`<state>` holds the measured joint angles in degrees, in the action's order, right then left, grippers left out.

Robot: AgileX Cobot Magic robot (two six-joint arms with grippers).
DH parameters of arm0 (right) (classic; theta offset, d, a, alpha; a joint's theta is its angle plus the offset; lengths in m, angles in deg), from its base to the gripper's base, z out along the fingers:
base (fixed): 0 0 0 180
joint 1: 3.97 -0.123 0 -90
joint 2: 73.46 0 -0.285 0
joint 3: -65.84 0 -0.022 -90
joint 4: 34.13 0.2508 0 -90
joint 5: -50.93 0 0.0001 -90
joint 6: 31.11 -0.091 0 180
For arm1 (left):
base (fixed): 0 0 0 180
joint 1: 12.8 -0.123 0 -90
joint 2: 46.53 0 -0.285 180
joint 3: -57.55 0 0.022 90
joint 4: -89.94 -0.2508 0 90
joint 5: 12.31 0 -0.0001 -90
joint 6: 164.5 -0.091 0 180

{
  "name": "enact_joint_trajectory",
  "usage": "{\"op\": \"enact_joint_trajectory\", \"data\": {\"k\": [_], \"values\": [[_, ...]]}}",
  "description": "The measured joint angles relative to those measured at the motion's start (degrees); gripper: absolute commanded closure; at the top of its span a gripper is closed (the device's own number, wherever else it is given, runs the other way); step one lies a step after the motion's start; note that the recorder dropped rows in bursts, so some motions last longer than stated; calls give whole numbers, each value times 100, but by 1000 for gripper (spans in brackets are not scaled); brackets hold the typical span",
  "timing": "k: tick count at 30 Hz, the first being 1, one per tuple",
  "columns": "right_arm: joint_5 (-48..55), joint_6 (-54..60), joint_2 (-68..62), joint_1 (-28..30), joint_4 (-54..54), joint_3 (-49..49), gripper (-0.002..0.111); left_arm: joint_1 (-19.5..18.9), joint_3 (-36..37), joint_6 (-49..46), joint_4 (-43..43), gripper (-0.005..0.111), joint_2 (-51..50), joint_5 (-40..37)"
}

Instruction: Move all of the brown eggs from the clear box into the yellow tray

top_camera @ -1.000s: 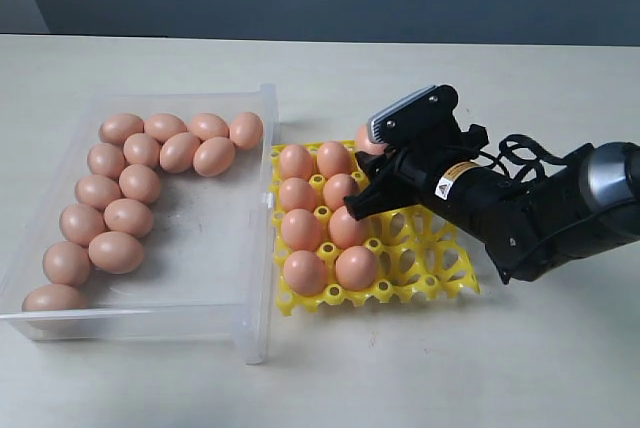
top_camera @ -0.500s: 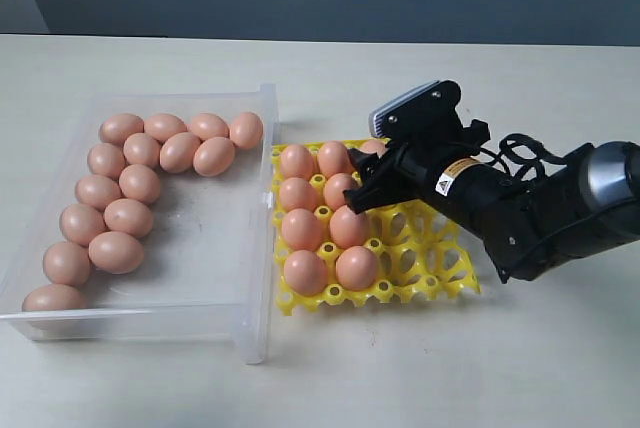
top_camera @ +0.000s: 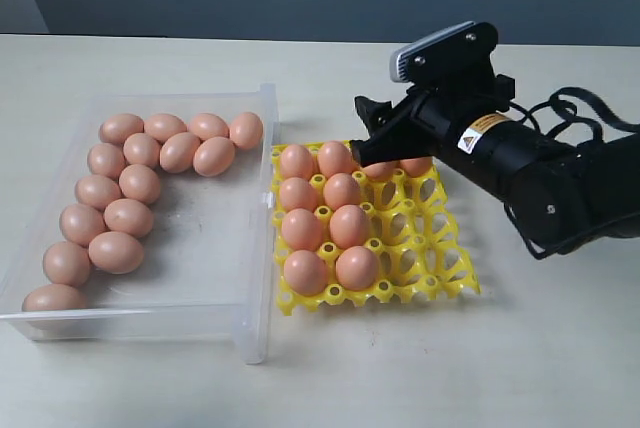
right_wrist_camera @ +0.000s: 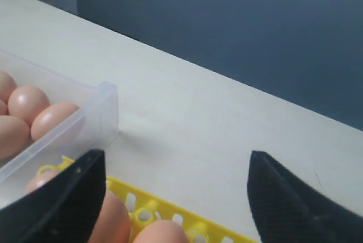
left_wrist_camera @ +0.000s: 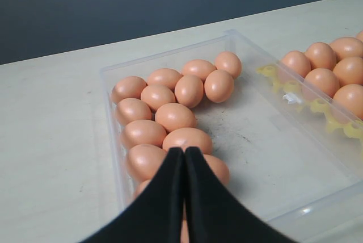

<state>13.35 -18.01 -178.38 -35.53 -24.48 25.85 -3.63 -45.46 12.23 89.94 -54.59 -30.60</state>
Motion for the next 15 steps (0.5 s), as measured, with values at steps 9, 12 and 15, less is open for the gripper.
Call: {"op": "enact_joint_trajectory", "data": {"k": [9, 12, 15], "values": [[993, 0, 703, 0, 316, 0, 55, 0, 0, 0, 0, 106, 0, 0], [1356, 0, 655, 0, 363, 148, 55, 0, 0, 0, 0, 106, 0, 0], [1938, 11, 440, 0, 434, 549, 55, 0, 0, 0, 0, 106, 0, 0]]}}
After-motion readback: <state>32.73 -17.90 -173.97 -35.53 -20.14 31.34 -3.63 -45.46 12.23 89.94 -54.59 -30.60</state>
